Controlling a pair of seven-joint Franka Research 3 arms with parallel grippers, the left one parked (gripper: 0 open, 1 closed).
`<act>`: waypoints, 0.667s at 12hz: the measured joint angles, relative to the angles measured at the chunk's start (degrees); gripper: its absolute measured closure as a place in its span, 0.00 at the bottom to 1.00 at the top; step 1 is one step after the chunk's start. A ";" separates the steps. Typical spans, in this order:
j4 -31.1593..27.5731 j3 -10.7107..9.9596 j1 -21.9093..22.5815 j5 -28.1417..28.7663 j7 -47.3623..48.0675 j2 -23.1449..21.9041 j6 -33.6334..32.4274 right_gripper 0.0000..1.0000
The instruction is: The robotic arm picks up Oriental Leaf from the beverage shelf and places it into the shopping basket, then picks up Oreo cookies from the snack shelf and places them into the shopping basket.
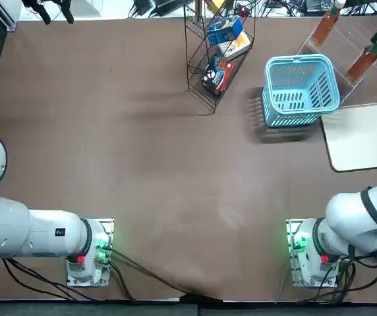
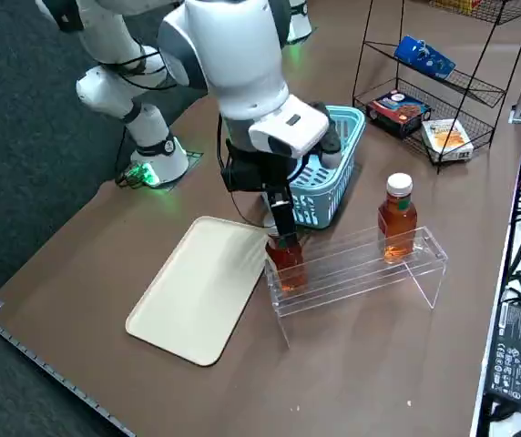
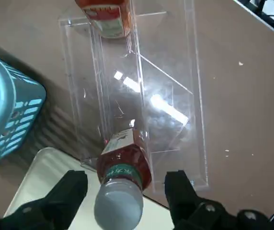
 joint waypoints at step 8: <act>-4.85 0.00 -0.74 0.00 -0.51 -0.85 2.91 0.00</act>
